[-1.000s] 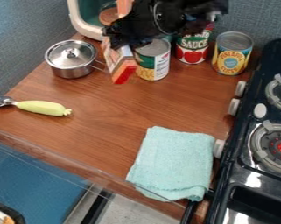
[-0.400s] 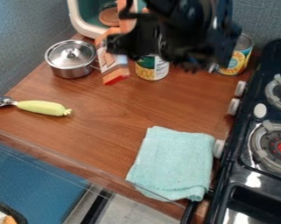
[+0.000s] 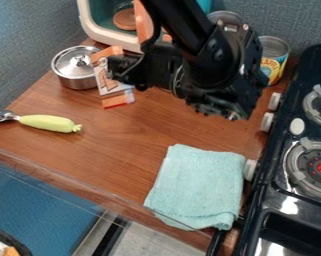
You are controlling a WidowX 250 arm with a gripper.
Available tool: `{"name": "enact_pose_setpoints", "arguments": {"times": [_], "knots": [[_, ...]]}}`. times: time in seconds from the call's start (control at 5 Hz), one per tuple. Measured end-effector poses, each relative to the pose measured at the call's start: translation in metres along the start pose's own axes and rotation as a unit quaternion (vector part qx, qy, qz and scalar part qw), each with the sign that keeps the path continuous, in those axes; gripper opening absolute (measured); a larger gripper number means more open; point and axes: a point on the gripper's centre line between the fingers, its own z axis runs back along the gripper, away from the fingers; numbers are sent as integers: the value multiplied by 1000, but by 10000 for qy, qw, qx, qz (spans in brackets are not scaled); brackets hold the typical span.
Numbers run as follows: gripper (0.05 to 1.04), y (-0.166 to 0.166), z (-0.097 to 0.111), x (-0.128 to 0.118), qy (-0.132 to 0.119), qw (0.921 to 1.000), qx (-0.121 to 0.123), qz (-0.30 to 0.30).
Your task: Take the thing and put it in an upright position.
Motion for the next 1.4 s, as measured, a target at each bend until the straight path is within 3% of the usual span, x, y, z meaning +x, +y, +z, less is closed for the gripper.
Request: {"name": "enact_pose_setpoints", "arguments": {"times": [0.2,0.4,0.8,1.4], "knots": [[320,10,1,-4,-27,9981,206,577],[320,12,0,-10,-161,9970,357,663],[320,-12,-13,-38,-197,9979,493,371],[297,-40,-37,-52,-273,9971,590,387]]}}
